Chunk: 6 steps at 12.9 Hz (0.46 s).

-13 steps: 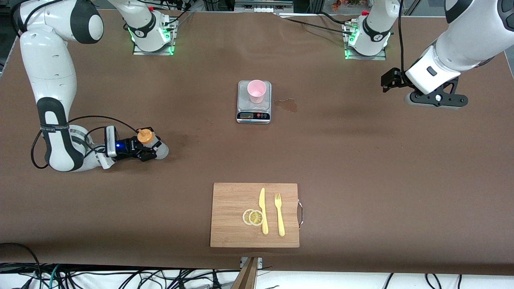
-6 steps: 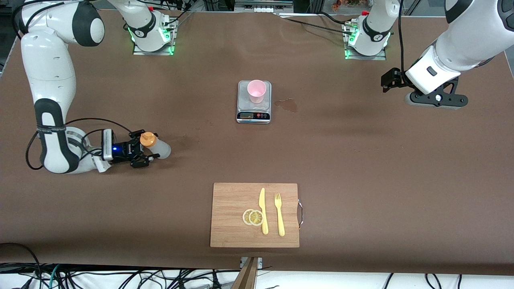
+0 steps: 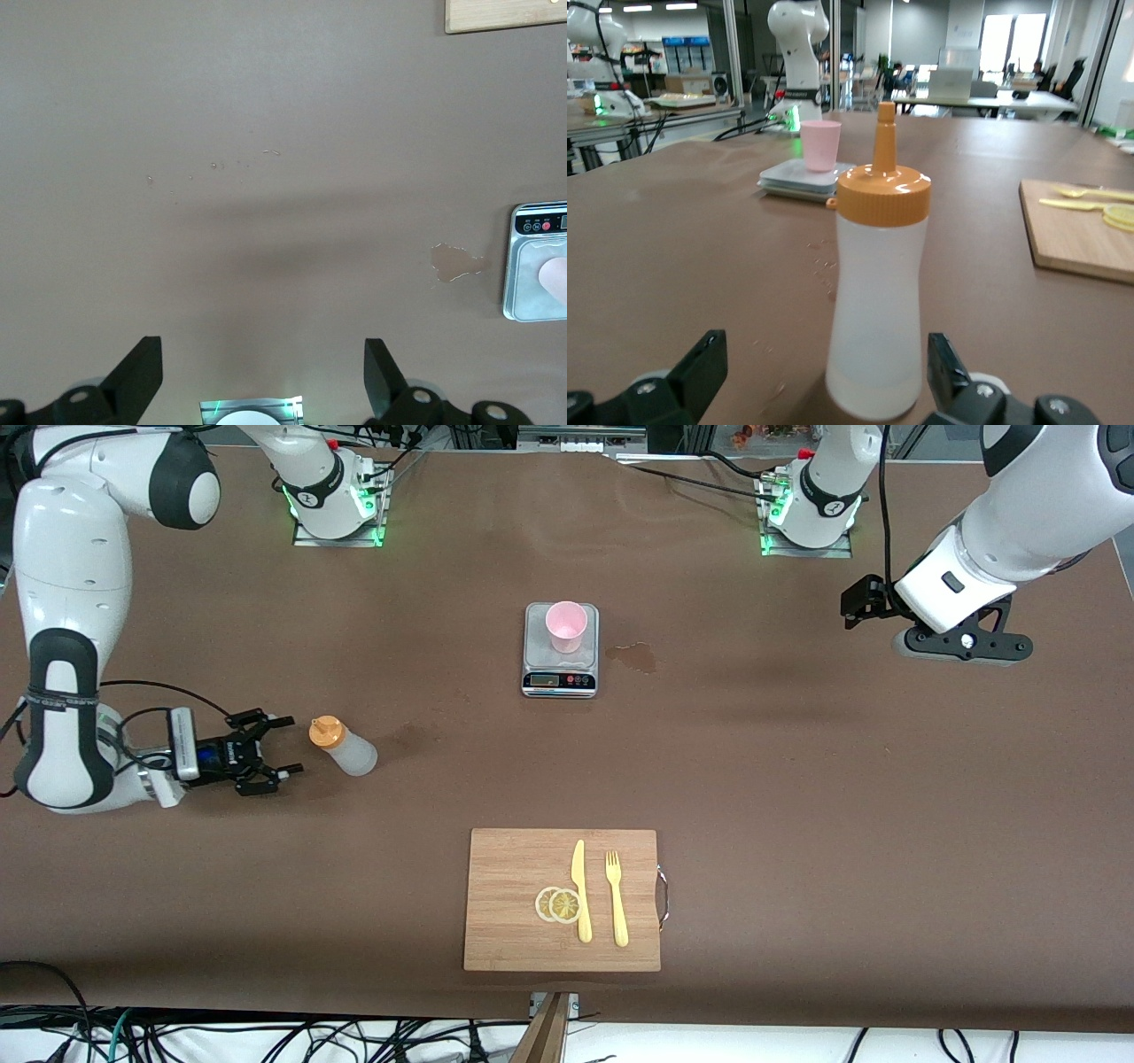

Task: Add sauce to pink cup with both arms
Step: 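Set the bottle down and open the right gripper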

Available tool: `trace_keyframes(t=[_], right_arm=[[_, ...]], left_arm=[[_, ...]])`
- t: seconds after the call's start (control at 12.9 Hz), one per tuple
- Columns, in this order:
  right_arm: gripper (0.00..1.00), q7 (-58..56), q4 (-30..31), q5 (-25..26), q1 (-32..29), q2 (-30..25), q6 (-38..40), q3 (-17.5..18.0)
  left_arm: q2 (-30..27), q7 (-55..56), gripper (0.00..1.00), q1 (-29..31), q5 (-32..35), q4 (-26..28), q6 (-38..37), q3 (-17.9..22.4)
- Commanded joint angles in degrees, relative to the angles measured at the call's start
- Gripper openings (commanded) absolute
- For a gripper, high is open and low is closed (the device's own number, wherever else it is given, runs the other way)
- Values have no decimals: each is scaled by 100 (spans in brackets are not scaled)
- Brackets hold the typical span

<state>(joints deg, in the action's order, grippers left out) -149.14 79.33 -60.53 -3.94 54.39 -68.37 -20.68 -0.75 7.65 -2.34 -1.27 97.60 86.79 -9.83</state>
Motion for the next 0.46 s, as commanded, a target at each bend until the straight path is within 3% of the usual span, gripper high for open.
trace_keyframes(t=[0.0, 0.39], right_arm=[[100, 769, 73, 803, 16, -778, -18, -129], [100, 2877, 565, 2175, 173, -2482, -948, -103]], left_arm=[[-48, -115, 100, 24, -145, -39, -83, 17], [-48, -115, 100, 24, -145, -39, -83, 17]])
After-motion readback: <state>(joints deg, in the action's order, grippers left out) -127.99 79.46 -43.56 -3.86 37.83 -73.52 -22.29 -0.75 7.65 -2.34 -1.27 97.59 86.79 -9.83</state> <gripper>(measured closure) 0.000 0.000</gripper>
